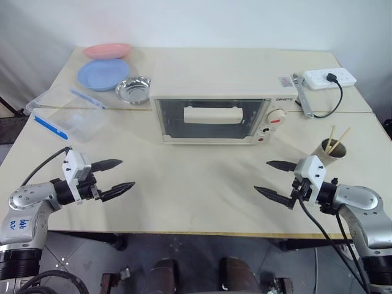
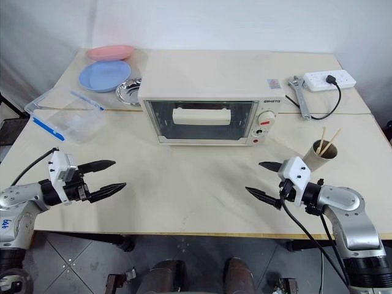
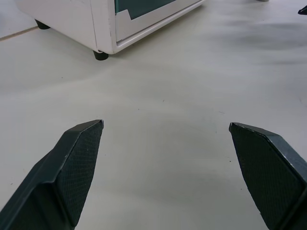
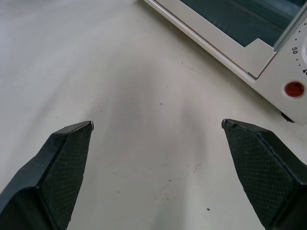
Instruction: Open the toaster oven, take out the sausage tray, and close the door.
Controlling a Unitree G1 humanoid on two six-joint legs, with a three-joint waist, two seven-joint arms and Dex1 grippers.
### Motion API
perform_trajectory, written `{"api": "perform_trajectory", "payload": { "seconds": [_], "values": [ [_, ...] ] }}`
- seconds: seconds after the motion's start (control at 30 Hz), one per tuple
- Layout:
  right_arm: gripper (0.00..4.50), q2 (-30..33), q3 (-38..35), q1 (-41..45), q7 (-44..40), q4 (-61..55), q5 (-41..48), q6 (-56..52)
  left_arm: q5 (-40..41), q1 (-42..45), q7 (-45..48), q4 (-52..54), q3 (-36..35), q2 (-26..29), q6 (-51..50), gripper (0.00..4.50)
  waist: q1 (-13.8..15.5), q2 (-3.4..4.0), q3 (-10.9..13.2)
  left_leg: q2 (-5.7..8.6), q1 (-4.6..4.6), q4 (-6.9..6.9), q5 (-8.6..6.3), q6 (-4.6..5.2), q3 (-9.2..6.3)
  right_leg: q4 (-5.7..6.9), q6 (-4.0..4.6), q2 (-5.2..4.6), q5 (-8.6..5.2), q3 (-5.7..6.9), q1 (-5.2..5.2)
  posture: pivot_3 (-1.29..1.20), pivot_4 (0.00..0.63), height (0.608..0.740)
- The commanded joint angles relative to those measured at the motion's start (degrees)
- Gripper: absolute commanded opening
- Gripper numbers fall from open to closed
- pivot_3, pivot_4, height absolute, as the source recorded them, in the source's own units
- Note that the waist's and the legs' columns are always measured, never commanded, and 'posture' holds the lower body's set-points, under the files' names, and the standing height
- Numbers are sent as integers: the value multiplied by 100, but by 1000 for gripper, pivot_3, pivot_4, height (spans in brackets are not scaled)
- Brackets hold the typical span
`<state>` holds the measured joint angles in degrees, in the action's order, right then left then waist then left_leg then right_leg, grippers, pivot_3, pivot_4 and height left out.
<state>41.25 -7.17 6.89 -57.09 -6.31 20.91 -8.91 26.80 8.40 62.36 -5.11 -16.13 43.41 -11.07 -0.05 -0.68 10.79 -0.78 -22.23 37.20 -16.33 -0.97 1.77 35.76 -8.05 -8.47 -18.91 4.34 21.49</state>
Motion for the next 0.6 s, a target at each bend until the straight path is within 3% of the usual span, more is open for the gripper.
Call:
{"api": "perform_trajectory", "payload": {
  "seconds": [0.03,0.3,0.43,0.6],
  "values": [
    [4500,9,-111,-11,24,-119,97,-21,72,62,44,140,34,45,-114,4458,2,0,0,0,0,0,0,0,0,0,0,0,0,0,0,0,150,740],
    [4500,-65,115,217,143,-844,501,-931,178,213,-447,291,-178,-98,-300,4458,-3,-3,2,-2,0,1,-1,0,1,1,1,0,1,-3,2,0,150,740],
    [4500,-285,437,884,430,-967,610,-1615,539,358,-488,353,-319,-263,-459,4458,-16,-8,5,-7,5,2,-1,-1,7,0,6,2,8,-2,2,0,150,740],
    [4500,-654,828,1913,700,-514,258,-1642,768,484,-388,290,-497,-415,-284,4458,-13,-9,5,-10,4,1,-4,-3,19,1,7,1,11,-1,12,0,150,740]
  ]
}}
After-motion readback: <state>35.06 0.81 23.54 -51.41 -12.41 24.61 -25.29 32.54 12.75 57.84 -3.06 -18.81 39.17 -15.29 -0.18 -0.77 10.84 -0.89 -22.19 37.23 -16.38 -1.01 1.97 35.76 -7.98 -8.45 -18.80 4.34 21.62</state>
